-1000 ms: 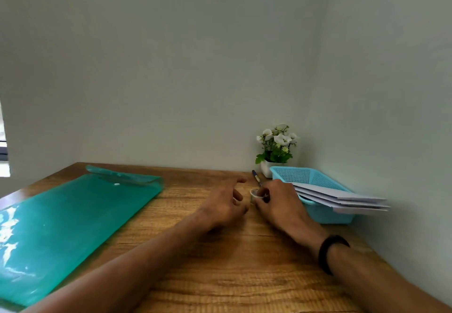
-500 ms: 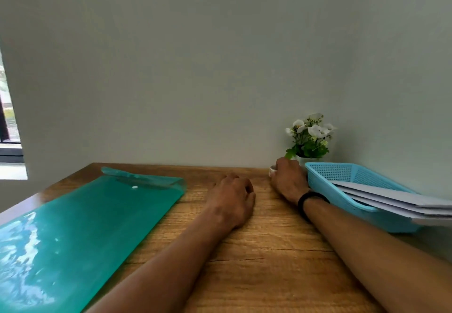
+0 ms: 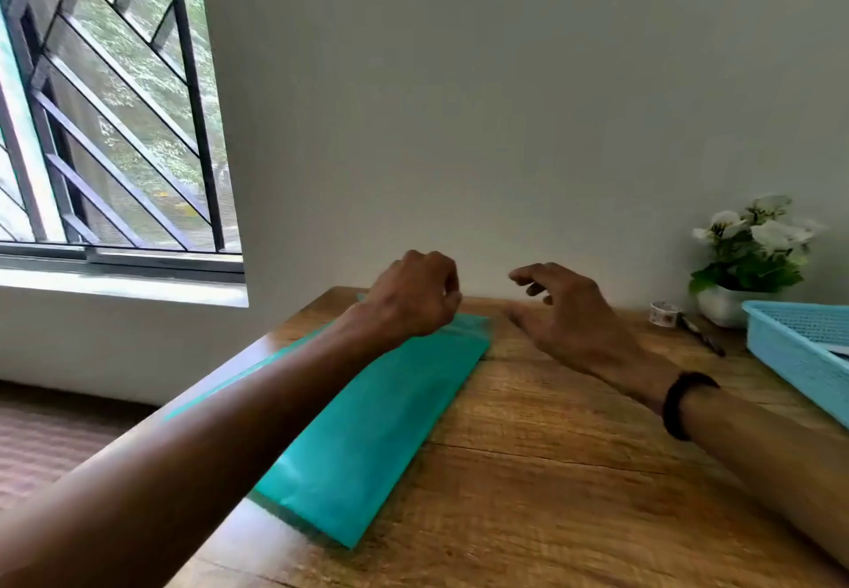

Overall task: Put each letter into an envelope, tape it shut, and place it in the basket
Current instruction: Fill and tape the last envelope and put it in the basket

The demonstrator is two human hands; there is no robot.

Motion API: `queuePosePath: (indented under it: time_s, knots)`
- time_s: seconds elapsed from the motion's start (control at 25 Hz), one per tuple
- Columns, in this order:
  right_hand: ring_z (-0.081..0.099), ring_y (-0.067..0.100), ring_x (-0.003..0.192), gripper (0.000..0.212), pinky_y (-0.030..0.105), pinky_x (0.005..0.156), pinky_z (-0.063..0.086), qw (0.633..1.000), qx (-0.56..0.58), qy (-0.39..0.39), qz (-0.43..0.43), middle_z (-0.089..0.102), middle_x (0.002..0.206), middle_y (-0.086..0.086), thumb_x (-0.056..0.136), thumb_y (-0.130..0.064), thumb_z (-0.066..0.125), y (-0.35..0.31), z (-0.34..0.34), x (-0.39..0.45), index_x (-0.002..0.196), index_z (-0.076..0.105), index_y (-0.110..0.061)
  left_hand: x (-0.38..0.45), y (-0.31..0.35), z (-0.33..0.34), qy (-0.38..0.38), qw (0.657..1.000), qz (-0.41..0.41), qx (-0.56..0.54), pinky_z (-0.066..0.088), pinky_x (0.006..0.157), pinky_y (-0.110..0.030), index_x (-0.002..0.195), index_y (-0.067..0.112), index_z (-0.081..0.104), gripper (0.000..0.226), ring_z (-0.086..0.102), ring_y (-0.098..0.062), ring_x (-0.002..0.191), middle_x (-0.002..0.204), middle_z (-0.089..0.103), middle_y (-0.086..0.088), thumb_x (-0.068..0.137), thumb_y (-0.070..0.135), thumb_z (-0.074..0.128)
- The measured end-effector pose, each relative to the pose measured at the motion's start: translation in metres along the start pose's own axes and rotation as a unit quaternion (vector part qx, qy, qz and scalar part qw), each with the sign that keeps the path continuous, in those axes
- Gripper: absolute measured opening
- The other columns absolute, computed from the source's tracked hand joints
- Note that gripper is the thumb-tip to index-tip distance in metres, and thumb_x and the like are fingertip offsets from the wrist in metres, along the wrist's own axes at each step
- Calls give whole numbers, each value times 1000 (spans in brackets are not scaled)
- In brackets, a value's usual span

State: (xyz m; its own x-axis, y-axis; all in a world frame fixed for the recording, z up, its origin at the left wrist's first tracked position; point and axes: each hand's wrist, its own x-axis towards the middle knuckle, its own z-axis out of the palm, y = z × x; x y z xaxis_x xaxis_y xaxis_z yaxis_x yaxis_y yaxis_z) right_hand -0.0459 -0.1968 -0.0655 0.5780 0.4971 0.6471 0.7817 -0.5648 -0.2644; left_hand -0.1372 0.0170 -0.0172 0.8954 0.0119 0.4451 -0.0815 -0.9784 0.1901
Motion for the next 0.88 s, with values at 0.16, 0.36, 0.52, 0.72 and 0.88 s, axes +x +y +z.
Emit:
queuePosePath:
  time_s: [0.16,0.36,0.52,0.72,0.88]
  knots:
    - [63,19,121,69,29,101,51,987,-30,-141,-64,66,138,2,85,-49,74,-72,57,34,145,55,-22,-62,-86,1,-31,997,-65,37,56,79,-32,95,22,79,15,72,-24,89,89,77,-3,89,28,67]
    - [66,23,112,27,45,92,58,987,-88,-118,-59,73,123,2,99,-30,61,-91,90,41,123,71,-23,-77,-109,28,46,997,-53,-11,52,79,-31,114,35,76,25,70,-24,93,89,72,-1,96,38,59]
    - [65,24,110,24,43,95,54,992,-72,-83,-55,74,117,4,102,-26,58,-89,99,38,114,77,-17,-74,-113,31,26,998,-53,-9,54,85,-37,119,38,72,28,69,-27,100,106,75,-7,97,39,54]
    - [68,23,105,21,33,93,52,997,-25,-70,-14,77,113,5,99,-21,61,-88,105,40,106,80,-13,-66,-117,36,20,998,-63,-8,52,83,-36,119,41,70,26,68,-27,102,105,75,-6,97,43,55]
    - [67,23,108,19,23,90,42,996,-31,-81,-5,76,112,7,95,-19,66,-90,105,39,104,81,-12,-64,-118,37,21,997,-74,-2,52,86,-37,119,43,70,26,67,-25,105,108,74,-3,98,46,55]
